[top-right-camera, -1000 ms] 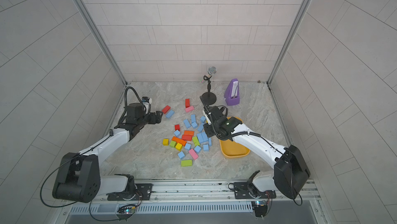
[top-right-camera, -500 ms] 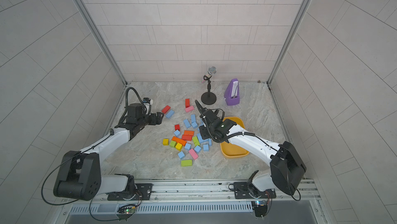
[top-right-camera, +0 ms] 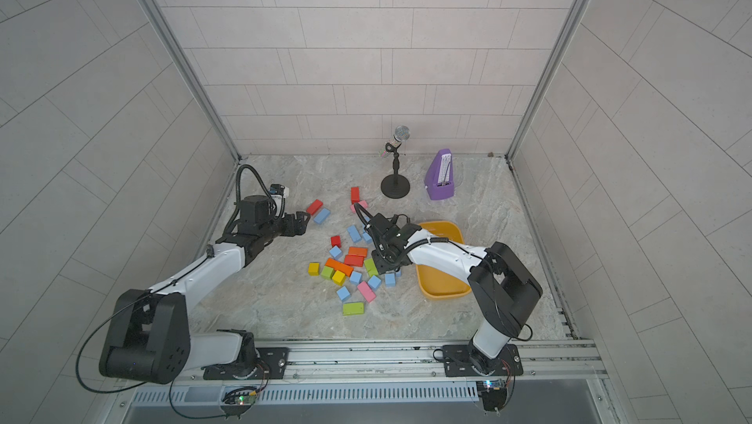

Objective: Pick out the blue building blocks
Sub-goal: Pick up the building block from the center of the board.

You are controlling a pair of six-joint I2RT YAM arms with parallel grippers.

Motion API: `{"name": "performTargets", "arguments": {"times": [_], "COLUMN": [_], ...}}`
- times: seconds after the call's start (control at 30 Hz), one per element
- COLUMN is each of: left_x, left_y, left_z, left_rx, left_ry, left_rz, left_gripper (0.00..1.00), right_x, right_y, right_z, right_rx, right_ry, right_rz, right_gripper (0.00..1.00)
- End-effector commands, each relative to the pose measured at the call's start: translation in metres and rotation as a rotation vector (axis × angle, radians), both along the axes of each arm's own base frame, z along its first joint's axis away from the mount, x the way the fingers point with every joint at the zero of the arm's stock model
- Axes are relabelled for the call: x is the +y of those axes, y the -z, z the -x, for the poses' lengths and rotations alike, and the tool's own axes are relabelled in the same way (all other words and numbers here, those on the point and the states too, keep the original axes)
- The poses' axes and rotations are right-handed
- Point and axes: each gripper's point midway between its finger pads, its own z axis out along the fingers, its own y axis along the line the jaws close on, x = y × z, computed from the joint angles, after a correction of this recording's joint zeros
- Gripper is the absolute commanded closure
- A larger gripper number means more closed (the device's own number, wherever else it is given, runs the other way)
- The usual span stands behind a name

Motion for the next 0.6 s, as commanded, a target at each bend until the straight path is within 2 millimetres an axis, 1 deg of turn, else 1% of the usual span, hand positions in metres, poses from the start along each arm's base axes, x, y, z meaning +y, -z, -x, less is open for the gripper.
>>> {"name": "performTargets", "arguments": {"times": [0.0, 0.13, 0.27, 0.33, 0.43, 0.57], "left_x": [-0.003, -0.003, -0.004, -0.004, -0.004, -0.004], "left_y": [0.0, 0.0, 0.003, 0.004, 0.005, 0.008], "left_z": [0.002, 0.001, 0.001, 0.001, 0.001, 0.001], "left_rx": [-0.002, -0.005, 0.003, 0.006, 0.01, 0.016], "left_ry": [0.013, 0.013, 0.016, 0.017, 0.019, 0.018], "left_rz": [0.006, 0.004, 0.006, 0.007, 0.008, 0.007], "left_gripper": [0.11, 0.11, 0.11, 0.11, 0.11, 0.11], "right_x": [-0.02, -0.03, -0.036, -0.036, -0.032, -0.026], "right_y": [0.001, 0.005, 0.016, 0.023, 0.03, 0.032], "right_z": [0.001, -0.004, -0.005, -0.003, -0.003, -0.005], "right_rx": [-0.009, -0.014, 0.016, 0.037, 0.06, 0.077], "right_ry": [0.056, 0.106, 0.133, 0.133, 0.128, 0.116], "right_rz": [0.062, 0.049, 0.041, 0.034, 0.006, -0.027], "right_gripper": [0.45, 0.47, 0.52, 0.55, 0.62, 0.76]}}
